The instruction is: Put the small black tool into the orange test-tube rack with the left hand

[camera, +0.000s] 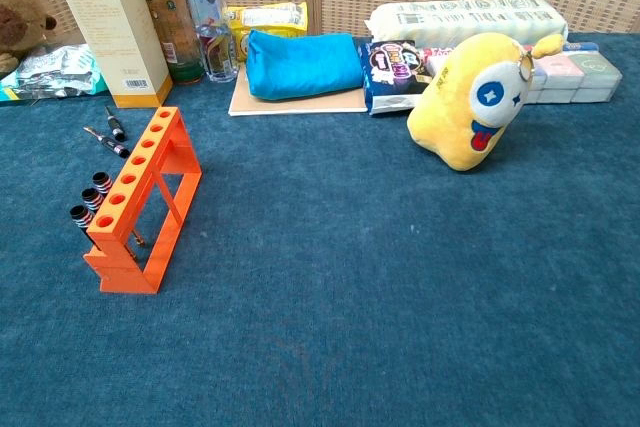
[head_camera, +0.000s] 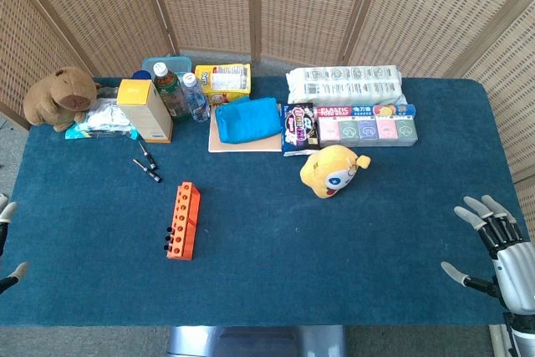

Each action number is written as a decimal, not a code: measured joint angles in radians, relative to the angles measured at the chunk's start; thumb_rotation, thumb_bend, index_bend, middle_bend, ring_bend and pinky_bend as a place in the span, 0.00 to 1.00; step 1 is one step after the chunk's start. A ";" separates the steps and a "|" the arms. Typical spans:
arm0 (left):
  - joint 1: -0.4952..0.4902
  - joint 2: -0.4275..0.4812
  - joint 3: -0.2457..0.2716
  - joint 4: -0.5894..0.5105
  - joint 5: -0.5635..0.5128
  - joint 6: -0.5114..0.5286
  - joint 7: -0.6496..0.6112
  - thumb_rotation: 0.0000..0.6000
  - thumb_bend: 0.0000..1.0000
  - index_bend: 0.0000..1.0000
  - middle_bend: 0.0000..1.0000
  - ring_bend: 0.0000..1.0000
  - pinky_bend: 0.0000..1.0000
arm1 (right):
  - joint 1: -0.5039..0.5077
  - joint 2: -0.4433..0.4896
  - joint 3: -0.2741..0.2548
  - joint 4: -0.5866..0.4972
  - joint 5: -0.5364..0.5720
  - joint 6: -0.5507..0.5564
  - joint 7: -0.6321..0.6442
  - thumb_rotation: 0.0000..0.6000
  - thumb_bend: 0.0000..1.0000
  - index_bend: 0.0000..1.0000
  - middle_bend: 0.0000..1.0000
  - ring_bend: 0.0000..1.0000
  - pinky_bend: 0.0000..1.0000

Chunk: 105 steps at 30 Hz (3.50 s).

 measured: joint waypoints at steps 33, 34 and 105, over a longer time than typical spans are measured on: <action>-0.166 -0.038 -0.100 0.102 -0.020 -0.203 -0.221 1.00 0.25 0.41 1.00 1.00 1.00 | 0.006 0.031 -0.018 -0.033 0.021 -0.033 0.018 0.99 0.00 0.14 0.11 0.05 0.06; -0.186 -0.035 -0.104 0.098 -0.020 -0.229 -0.217 1.00 0.25 0.42 1.00 1.00 1.00 | 0.006 0.033 -0.018 -0.034 0.021 -0.033 0.023 0.98 0.00 0.14 0.11 0.05 0.06; -0.714 -0.519 -0.118 0.731 -0.186 -0.787 -0.036 1.00 0.30 0.46 1.00 1.00 1.00 | 0.035 0.050 -0.010 -0.046 0.094 -0.134 0.026 0.99 0.00 0.12 0.13 0.05 0.06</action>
